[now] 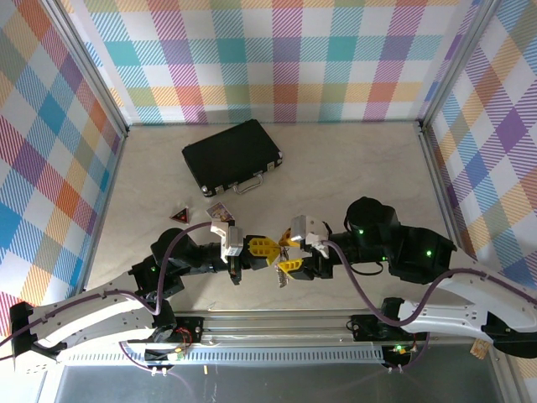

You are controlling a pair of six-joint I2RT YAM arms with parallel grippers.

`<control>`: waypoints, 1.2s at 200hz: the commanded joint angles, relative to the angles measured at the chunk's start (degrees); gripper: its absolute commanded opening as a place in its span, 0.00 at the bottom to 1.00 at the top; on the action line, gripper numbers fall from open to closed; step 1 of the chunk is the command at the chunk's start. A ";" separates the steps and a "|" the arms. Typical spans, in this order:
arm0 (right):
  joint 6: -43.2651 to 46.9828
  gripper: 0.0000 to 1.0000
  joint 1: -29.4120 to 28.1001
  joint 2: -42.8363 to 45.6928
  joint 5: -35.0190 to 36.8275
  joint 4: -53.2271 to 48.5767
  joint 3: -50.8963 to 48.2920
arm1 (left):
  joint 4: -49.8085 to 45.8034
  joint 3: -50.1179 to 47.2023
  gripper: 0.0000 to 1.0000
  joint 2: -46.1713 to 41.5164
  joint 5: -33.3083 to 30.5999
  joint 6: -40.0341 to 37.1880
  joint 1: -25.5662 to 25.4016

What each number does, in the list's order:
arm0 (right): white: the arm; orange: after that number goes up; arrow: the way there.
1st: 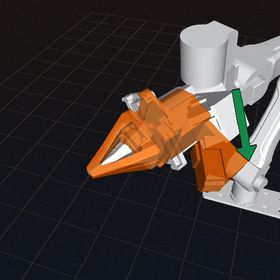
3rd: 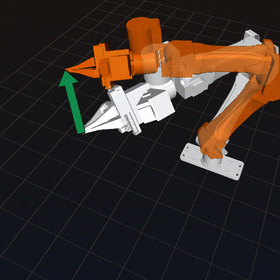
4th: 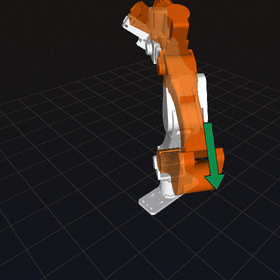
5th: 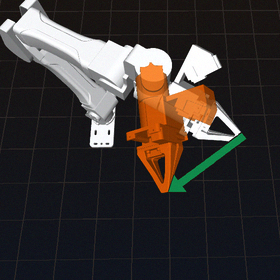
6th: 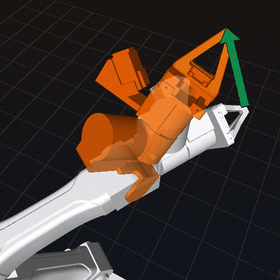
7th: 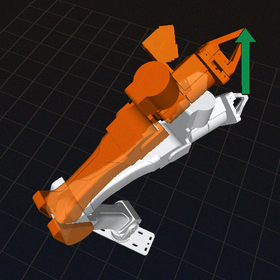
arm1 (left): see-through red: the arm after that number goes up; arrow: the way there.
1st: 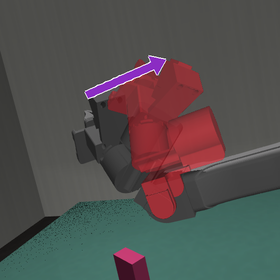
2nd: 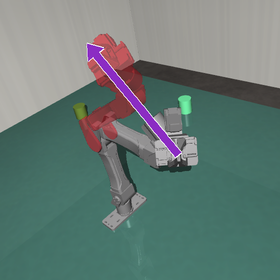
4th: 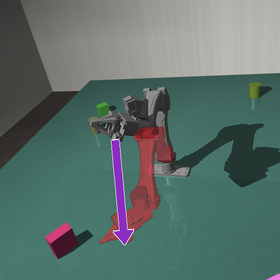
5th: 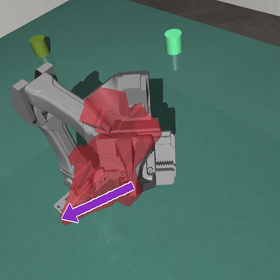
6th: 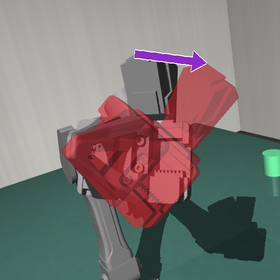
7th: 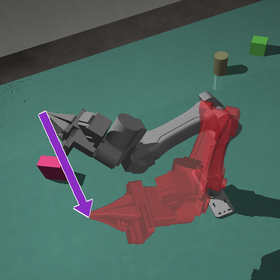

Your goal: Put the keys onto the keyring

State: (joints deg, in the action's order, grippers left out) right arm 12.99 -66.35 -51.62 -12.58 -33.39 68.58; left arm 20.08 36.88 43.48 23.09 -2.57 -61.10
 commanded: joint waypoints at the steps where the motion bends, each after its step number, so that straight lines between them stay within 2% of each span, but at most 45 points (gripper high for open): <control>1: -0.46 0.44 0.56 1.28 -2.49 2.53 -0.37 | 2.76 0.72 0.00 -0.45 1.41 -0.26 0.06; 24: -0.65 0.42 0.86 1.39 -2.16 2.17 -0.30 | 3.36 0.37 0.00 -0.33 1.60 -0.14 0.10; 59: -1.11 0.46 1.39 3.73 0.35 3.09 -1.84 | 4.59 0.03 0.00 0.00 2.48 0.68 0.13; 121: -2.51 0.45 2.77 4.79 -1.06 4.68 -3.53 | 5.75 -0.12 0.00 0.11 4.54 1.27 0.07; 217: -2.73 0.33 4.42 2.49 -7.75 5.12 -3.67 | 5.65 -0.15 0.00 -0.77 5.39 1.91 0.07; 240: -2.56 0.24 4.56 2.22 -9.43 5.30 -3.65 | 5.59 -0.33 0.00 -1.03 5.17 1.94 0.07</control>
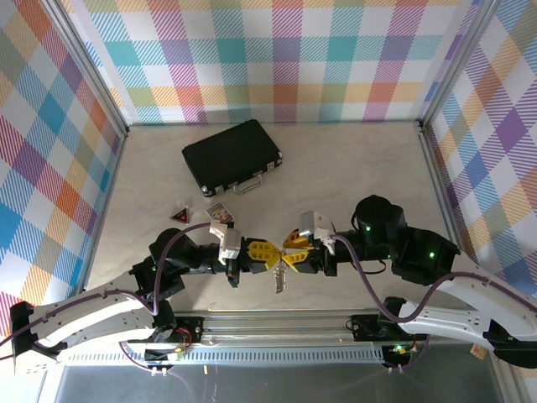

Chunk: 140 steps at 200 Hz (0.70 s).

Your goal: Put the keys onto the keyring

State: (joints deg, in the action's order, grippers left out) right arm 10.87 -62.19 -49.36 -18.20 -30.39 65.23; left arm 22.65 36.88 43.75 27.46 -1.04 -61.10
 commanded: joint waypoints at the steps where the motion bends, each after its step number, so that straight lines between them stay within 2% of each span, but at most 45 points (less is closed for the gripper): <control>1: -0.43 0.23 0.41 -0.03 -3.80 2.33 -0.25 | 2.97 -0.32 0.00 -1.34 0.77 0.42 0.04; 31: -0.15 0.12 0.39 -0.28 -4.08 1.78 -0.11 | 2.57 -0.26 0.00 -1.65 0.57 0.31 0.04; 52: 0.19 0.00 0.40 -0.38 -4.15 1.08 0.11 | 1.33 0.10 0.00 -1.78 0.49 -0.10 0.08; 81: 1.57 0.00 0.36 -0.77 -5.06 -1.32 1.30 | -2.92 1.24 0.00 -2.31 -1.58 -1.48 0.02; 117: 4.24 0.00 0.38 -2.85 -2.22 -7.74 4.82 | -15.02 5.50 0.23 -3.22 -5.17 -5.39 -0.15; 140: 5.33 0.00 0.38 -3.69 -1.15 -10.80 6.78 | -24.62 9.30 0.26 -2.93 -7.52 -8.50 -0.25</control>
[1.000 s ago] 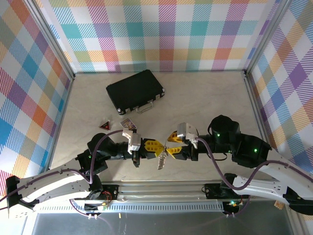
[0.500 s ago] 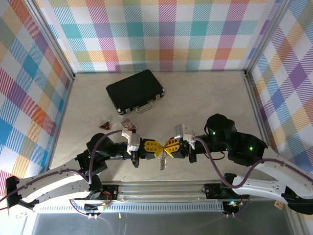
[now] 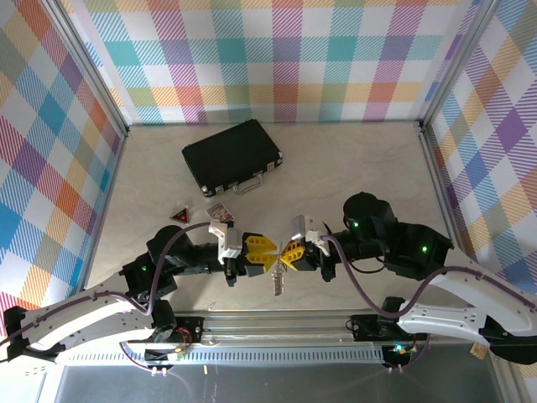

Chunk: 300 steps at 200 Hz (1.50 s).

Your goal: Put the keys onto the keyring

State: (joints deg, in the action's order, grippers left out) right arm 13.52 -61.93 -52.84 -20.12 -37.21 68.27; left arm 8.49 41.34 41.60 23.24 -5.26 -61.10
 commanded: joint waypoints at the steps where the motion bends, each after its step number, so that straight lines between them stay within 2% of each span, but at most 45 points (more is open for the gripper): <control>1: 2.68 0.00 0.12 -0.21 0.78 -3.98 3.74 | -10.84 4.95 0.26 -0.76 -3.34 -4.39 -0.25; 29: 3.94 0.00 0.10 -1.43 1.83 -7.20 6.22 | -19.57 9.63 0.26 0.94 -3.65 -7.05 -0.32; 49: 4.74 0.00 0.11 -3.26 3.18 -9.70 7.78 | -22.35 11.78 0.26 2.00 -2.21 -7.49 -0.38; 98: 5.47 0.00 -0.43 -5.17 6.07 -11.12 8.94 | -23.53 13.01 0.29 3.87 -0.75 -7.20 -0.52; 125: 5.80 0.00 -0.76 -5.69 6.23 -11.76 9.68 | -23.32 13.06 0.25 4.38 0.57 -7.22 -0.60; 177: 6.26 0.00 -1.05 -6.88 5.65 -12.97 10.30 | -23.96 13.94 0.24 6.43 0.38 -7.76 -0.60; 189: 6.34 0.00 -1.09 -7.17 5.54 -13.11 10.37 | -23.79 13.96 0.22 6.44 0.14 -7.97 -0.60; 212: 6.43 0.00 -1.10 -7.46 5.40 -13.10 10.41 | -23.47 14.23 0.11 6.80 0.22 -8.11 -0.60; 246: 6.35 0.00 -1.15 -7.15 4.70 -12.65 10.53 | -23.69 14.21 0.07 6.73 0.08 -8.22 -0.64; 267: 6.00 0.00 -1.09 -6.76 3.58 -11.95 10.24 | -22.77 13.55 0.07 6.03 0.06 -8.19 -0.60; 285: 5.77 0.00 -1.21 -6.77 2.99 -11.59 10.09 | -22.67 13.19 0.15 5.90 -0.56 -8.19 -0.58; 300: 5.73 0.00 -1.12 -6.75 2.73 -11.40 9.96 | -22.71 13.15 0.17 5.94 -0.70 -8.34 -0.60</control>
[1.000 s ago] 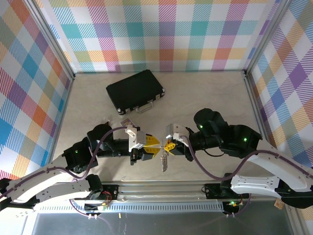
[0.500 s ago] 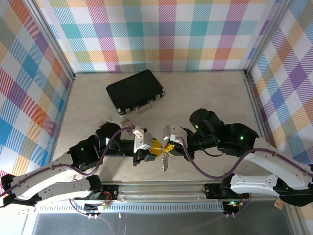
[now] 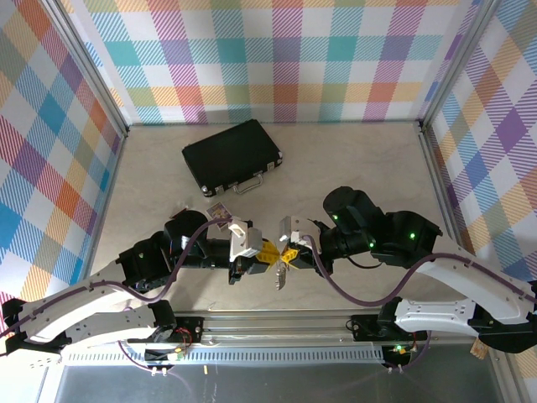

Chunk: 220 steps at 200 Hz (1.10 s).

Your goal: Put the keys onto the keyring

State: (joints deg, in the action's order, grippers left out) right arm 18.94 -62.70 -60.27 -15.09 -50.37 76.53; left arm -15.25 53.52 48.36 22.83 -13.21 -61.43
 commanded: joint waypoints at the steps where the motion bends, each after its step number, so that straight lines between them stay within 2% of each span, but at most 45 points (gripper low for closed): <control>1: 0.27 0.00 -0.38 0.64 -2.30 1.72 1.74 | 1.06 1.02 0.17 -0.81 -0.31 -0.40 -0.27; 124: -0.13 0.00 -0.42 1.30 -3.01 2.86 0.99 | 1.89 -0.04 0.15 -0.61 0.52 0.01 -0.33; 142: -0.22 0.00 -0.45 1.38 -3.01 3.09 0.60 | 2.10 -0.23 0.12 -0.82 1.07 -0.03 -0.32; 161: -0.22 0.00 -0.46 1.32 -3.08 3.10 0.53 | 2.41 -0.38 0.00 -1.04 1.34 -0.04 -0.29; 199: -0.73 0.00 -0.41 1.62 -2.51 3.32 0.56 | 5.25 -1.74 0.00 -2.83 1.43 0.85 -0.33; 220: -1.50 0.16 -0.41 2.86 -2.08 4.66 -0.12 | 7.60 -2.70 0.00 -4.25 2.41 1.89 -0.34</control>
State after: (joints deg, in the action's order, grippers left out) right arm 18.39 -62.70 -59.70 -16.32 -48.10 76.53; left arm -12.82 51.96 46.59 23.53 -12.84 -61.43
